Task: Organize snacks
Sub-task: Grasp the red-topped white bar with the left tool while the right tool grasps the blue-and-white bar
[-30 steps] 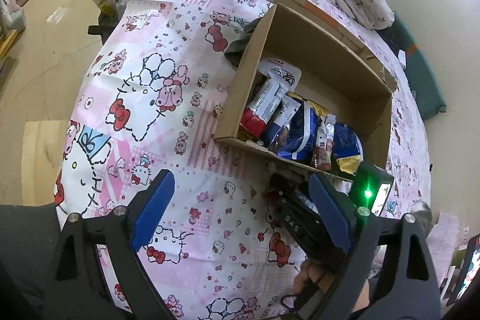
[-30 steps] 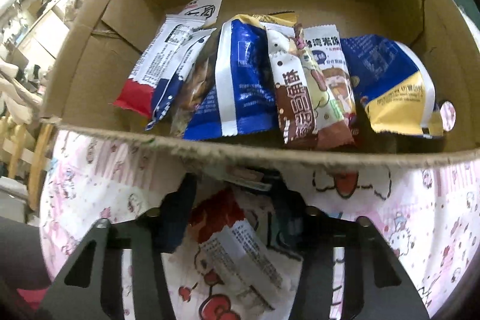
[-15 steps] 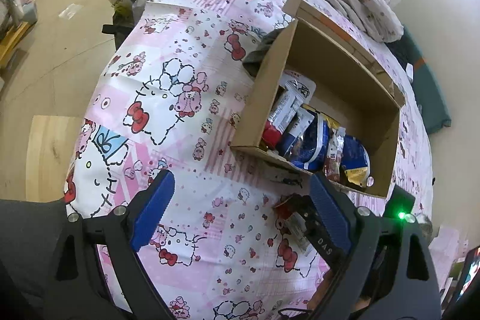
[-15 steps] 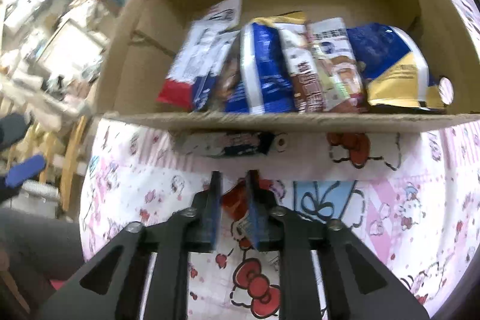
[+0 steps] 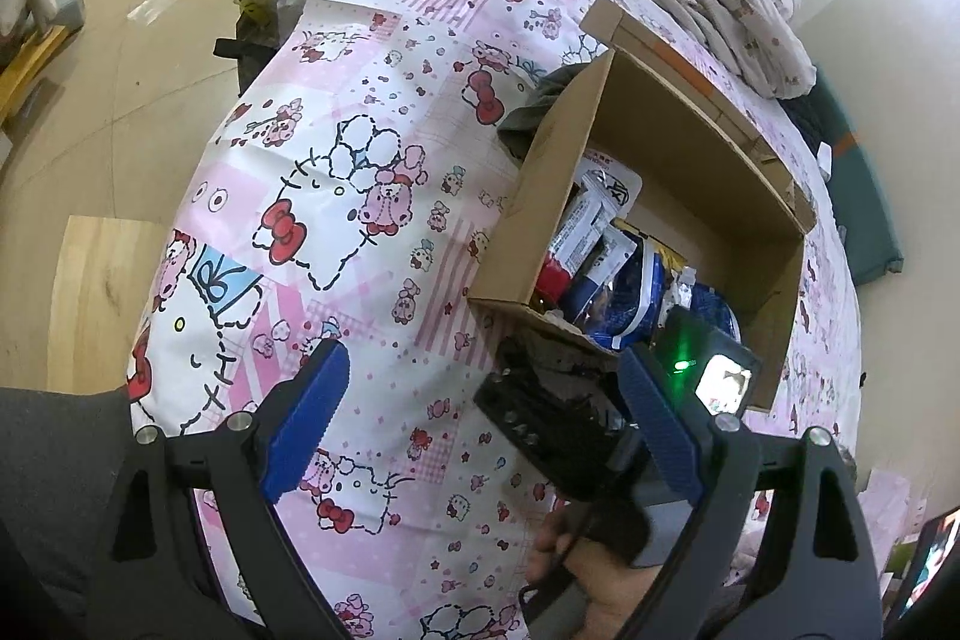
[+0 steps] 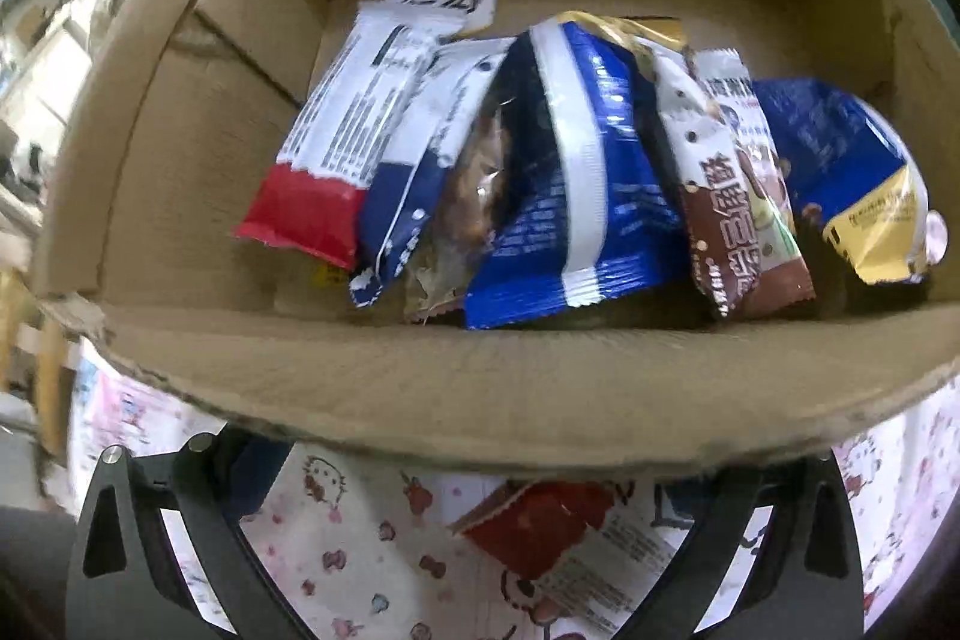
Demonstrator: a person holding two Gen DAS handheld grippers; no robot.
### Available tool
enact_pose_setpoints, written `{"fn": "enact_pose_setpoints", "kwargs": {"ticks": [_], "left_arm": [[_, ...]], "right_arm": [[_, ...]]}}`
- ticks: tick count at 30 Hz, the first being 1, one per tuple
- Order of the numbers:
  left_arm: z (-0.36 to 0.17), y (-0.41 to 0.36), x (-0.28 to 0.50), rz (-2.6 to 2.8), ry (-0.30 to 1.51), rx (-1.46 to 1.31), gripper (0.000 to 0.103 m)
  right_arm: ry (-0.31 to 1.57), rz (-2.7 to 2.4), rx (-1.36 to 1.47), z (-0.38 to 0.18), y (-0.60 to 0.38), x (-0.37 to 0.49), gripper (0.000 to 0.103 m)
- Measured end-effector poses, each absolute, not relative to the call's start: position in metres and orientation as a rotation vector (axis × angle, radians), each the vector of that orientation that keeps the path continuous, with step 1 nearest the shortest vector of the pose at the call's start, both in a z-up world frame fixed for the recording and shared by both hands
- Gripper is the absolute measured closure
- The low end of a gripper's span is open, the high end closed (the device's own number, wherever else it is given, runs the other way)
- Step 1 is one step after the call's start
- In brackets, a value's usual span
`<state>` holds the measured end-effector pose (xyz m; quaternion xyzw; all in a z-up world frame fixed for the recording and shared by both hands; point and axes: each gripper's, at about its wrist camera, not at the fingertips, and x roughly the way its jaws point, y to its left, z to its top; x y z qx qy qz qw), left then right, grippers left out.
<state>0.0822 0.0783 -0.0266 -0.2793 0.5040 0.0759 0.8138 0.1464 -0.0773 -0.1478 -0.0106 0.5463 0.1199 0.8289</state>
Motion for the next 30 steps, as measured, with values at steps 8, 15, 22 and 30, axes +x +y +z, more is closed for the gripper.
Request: {"fn": "enact_pose_setpoints", "kwargs": {"ticks": [8, 15, 22, 30], "left_arm": [[-0.022, 0.075, 0.083, 0.126, 1.073, -0.633, 0.014], [-0.018, 0.074, 0.083, 0.121, 1.064, -0.634, 0.014], [-0.019, 0.074, 0.083, 0.137, 1.065, -0.610, 0.014], [-0.046, 0.039, 0.085, 0.110, 1.167, -0.527, 0.014]], "right_arm": [[1.119, 0.280, 0.029, -0.138, -0.095, 0.139, 0.034], [1.151, 0.323, 0.096, -0.122, -0.125, 0.125, 0.044], [1.128, 0.381, 0.142, -0.064, -0.168, 0.106, 0.045], [1.096, 0.376, 0.218, -0.016, -0.246, 0.101, 0.044]]}}
